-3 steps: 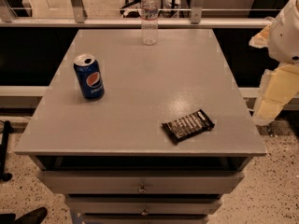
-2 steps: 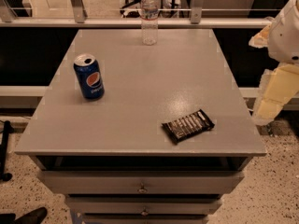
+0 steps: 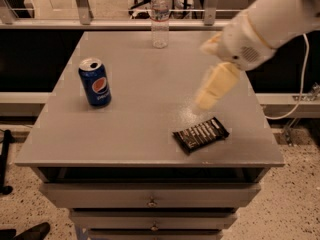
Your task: Move pepsi can near water bottle
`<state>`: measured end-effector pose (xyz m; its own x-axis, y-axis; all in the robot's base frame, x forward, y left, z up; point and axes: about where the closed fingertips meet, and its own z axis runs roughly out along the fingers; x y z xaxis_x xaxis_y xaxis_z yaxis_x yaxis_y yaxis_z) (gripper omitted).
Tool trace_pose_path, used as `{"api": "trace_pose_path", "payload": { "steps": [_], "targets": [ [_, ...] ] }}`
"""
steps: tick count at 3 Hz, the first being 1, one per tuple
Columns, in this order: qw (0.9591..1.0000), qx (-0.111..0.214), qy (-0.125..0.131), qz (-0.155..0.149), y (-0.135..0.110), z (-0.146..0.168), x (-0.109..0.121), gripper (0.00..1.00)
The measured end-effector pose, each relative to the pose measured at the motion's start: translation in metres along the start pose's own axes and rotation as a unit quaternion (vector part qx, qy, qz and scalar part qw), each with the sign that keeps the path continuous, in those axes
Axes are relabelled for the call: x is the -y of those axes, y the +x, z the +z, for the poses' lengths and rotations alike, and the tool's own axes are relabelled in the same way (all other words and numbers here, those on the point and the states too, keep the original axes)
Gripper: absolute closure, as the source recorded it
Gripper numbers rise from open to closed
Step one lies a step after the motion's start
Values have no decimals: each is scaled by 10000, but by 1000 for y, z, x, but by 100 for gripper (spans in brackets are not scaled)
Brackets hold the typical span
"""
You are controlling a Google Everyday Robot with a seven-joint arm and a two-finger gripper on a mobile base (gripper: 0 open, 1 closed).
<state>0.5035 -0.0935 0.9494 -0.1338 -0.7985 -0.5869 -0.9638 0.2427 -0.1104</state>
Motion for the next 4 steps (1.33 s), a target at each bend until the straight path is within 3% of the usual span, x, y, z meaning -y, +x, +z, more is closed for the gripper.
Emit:
{"api": "trace_pose_path", "payload": {
  "steps": [1,2,3,4],
  "targets": [
    [9950,967,-215,98,-54,30,9,0],
    [9948,988,-219,96,-55,31,9,0],
    [9914,1276,-269,76,-68,44,11,0],
    [9826,1805,-427,39,-96,80,13,0]
  ]
}}
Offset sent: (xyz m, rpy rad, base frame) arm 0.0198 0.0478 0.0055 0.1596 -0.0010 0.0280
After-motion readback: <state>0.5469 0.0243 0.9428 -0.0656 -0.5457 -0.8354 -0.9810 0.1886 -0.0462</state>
